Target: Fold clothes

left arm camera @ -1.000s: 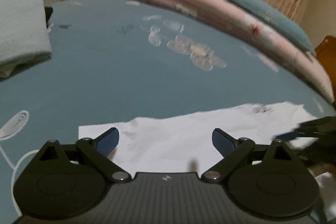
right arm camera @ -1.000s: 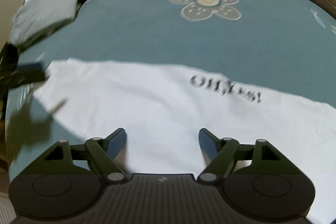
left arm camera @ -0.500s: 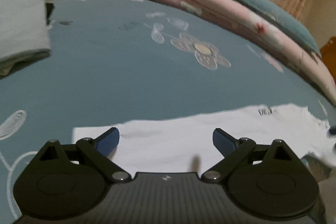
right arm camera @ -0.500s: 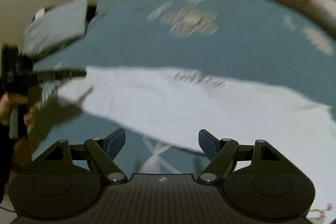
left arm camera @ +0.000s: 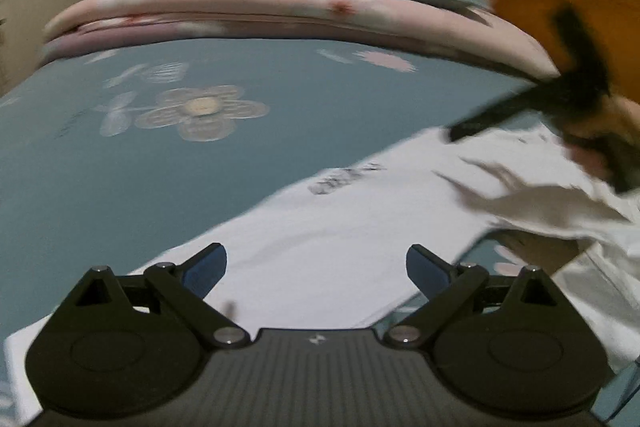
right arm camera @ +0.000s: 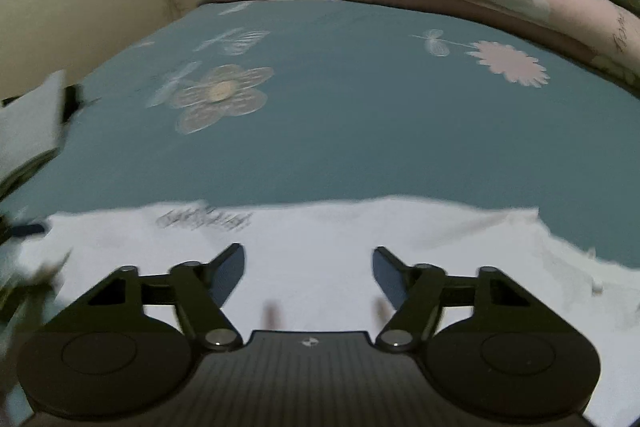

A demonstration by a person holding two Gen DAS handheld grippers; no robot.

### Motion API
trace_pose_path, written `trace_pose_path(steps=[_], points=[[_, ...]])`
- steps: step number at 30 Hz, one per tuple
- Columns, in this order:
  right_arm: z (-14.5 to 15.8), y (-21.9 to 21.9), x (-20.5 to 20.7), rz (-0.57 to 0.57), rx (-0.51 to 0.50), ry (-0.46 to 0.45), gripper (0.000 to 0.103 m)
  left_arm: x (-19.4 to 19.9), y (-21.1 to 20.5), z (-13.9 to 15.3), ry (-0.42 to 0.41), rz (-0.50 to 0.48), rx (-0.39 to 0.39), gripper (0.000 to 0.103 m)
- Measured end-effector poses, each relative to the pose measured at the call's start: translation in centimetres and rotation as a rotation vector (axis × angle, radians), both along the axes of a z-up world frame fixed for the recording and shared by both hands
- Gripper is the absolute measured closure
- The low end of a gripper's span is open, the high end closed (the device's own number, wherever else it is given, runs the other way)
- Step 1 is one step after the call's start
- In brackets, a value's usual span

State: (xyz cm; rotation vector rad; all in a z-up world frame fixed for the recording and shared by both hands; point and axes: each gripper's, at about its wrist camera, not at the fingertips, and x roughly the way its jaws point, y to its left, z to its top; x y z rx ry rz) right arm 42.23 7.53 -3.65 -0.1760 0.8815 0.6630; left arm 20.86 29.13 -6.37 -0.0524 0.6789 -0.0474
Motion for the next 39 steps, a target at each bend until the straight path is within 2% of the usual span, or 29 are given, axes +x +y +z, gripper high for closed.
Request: trace_pose_path(steps=[3,5,6,8,9,11,14,17,22,25,27,30,33,39], points=[[-2.6,1.3,2.4,-0.034,-0.123,0.024,0.037,1.4,-1.4,-1.7,0.039,-0.044,0.032,0.007],[-4.1,2.0,3.2,-0.036,-0.152,0.015,0.037,1.4,-1.3,-3.1,0.100,-0.056,0.007,0.007],[-4.4,2.1,3.6,-0.041,-0.144,0.001,0.035,1.4,-1.3,-3.8,0.131,-0.062,-0.006,0.007],[-4.7,2.2,4.8,-0.062,-0.115,-0.019,0.032,0.6,-1.5,-4.0,0.123,-0.069,-0.001,0.006],[-4.8,2.1,5.5,-0.078,-0.091,-0.008,0.029,0.3,-1.5,-3.8,0.145,-0.075,0.001,0.005],[-4.5,1.6,5.8,-0.084,-0.079,-0.001,0.029,-0.3,-1.6,-3.2,0.176,-0.095,0.010,0.005],[-3.0,0.5,5.0,-0.074,-0.069,0.014,0.030,-1.0,-1.8,-2.2,0.173,-0.062,0.022,0.005],[0.0,-1.6,2.3,-0.045,-0.036,0.021,0.030,-1.7,-2.2,-1.1,0.162,-0.033,0.031,0.005],[6.2,-5.9,-3.6,-0.007,-0.015,-0.012,0.028,-3.7,-3.7,2.0,0.074,-0.034,-0.002,0.005],[9.5,-9.3,-7.9,-0.004,-0.008,-0.044,0.027,-5.1,-5.5,3.8,0.024,-0.037,0.021,0.005],[10.7,-11.2,-10.6,-0.006,-0.016,-0.057,0.026,-6.0,-6.8,4.6,0.005,-0.046,0.037,0.004],[10.9,-14.2,-14.7,-0.024,-0.037,-0.061,0.026,-7.0,-9.0,5.2,0.007,-0.073,0.062,0.004],[10.0,-17.0,-18.3,-0.043,-0.025,-0.047,0.026,-7.9,-11.3,5.0,0.025,-0.099,0.082,0.004],[6.0,-21.6,-24.0,-0.124,0.062,0.024,0.026,-11.0,-16.2,4.0,-0.015,-0.187,0.144,0.004]])
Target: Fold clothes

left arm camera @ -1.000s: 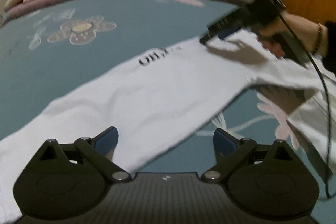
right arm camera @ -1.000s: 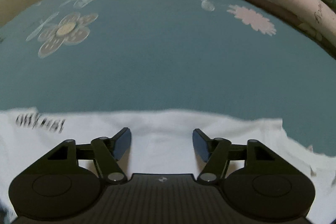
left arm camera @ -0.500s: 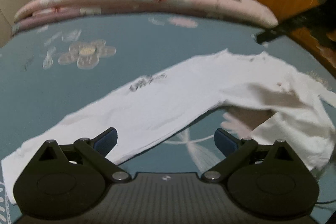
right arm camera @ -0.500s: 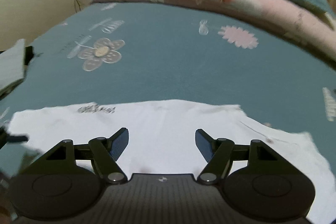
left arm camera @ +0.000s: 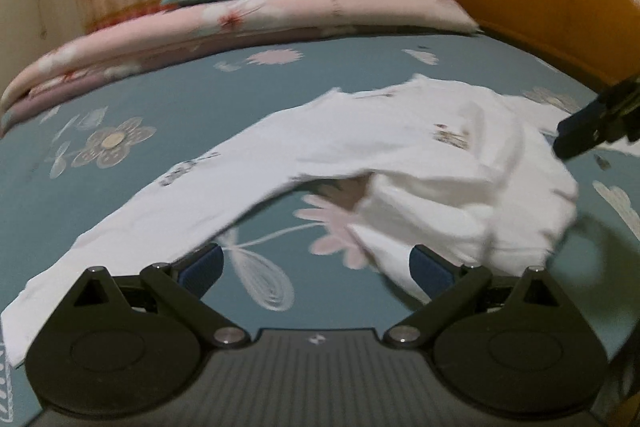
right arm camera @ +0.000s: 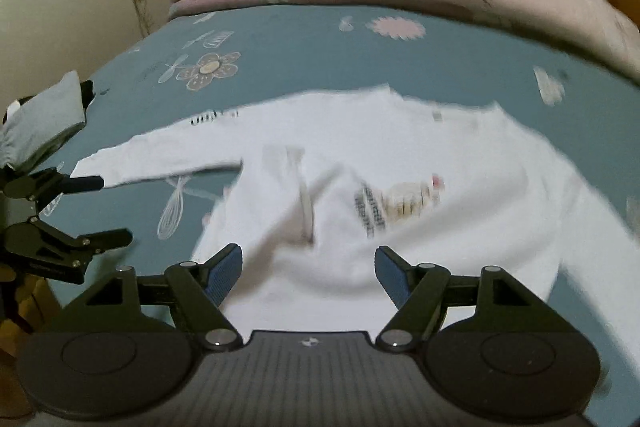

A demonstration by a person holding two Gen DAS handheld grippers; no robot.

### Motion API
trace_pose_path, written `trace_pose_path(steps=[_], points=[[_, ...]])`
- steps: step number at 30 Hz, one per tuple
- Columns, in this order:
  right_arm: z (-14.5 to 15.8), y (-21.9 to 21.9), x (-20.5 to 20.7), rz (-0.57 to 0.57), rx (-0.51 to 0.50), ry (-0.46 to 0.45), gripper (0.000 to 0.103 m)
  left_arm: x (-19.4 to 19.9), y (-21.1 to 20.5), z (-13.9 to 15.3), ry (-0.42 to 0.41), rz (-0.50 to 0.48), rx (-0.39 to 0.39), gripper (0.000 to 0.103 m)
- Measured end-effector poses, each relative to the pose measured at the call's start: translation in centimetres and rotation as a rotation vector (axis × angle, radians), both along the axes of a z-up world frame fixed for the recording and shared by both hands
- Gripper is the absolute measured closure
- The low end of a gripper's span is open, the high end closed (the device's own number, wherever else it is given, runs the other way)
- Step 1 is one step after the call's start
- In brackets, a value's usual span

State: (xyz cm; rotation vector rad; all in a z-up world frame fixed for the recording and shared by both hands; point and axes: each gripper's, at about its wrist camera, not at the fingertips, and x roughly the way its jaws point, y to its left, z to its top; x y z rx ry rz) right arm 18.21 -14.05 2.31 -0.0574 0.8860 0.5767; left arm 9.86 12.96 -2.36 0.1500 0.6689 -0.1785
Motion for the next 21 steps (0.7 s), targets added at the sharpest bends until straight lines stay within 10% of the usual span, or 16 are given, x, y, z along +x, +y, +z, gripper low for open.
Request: trace_pose_path(steps=[7,13,21], points=[[-5.5,-2.5,-6.7,-0.044,-0.034,-0.028,0.023,-2.3,-4.7,-1.4,-0.061,-0.070,0.059,0.007],[-9.5,-4.3,-9.1,-0.098,-0.041,0.015,0.023,-2.2,-7.7,-3.0,-0.063,-0.103,0.148,0.060],[-11.1,-5.2,-9.4,-0.107,0.006,0.014,0.019,-0.6,-9.7,-6.1,-0.062,-0.108,0.288,0.081]])
